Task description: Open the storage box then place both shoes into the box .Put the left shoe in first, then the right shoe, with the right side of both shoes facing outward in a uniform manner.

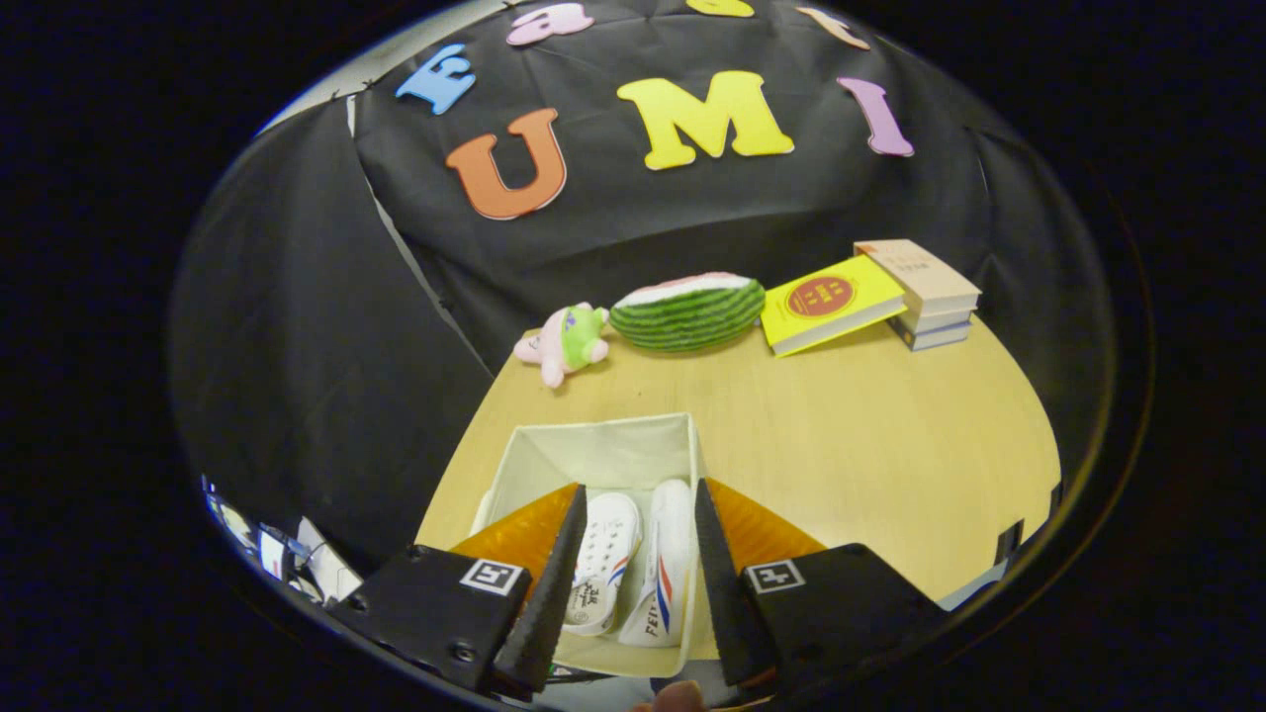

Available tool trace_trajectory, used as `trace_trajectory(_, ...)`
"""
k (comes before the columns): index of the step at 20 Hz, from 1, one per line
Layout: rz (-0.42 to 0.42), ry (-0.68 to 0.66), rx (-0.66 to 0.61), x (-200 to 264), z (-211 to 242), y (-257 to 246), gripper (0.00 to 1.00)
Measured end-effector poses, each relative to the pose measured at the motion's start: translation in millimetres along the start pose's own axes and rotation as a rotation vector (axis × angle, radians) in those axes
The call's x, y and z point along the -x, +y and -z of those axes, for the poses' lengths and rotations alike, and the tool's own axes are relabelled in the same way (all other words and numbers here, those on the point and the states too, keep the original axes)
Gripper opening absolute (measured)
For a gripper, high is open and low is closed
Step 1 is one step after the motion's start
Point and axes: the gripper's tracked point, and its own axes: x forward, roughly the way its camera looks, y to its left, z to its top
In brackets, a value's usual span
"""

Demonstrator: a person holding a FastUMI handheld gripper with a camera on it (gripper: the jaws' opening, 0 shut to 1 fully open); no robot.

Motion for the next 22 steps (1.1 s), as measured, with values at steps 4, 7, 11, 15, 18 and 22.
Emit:
trace_trajectory(4,0.003,-0.105,0.018,22.3,-17.8,-12.0,0.71)
trace_trajectory(7,0.047,-0.237,0.064,45.1,-42.5,-33.5,0.81)
trace_trajectory(11,0.096,-0.445,0.106,83.8,-70.2,-63.5,0.84)
trace_trajectory(15,0.153,-0.611,0.17,131.4,-68.9,-79.2,0.95)
trace_trajectory(18,0.197,-0.68,0.156,156.4,-60.3,-96.5,1.0)
trace_trajectory(22,0.179,-0.717,0.186,164.4,-44.0,-99.0,1.0)
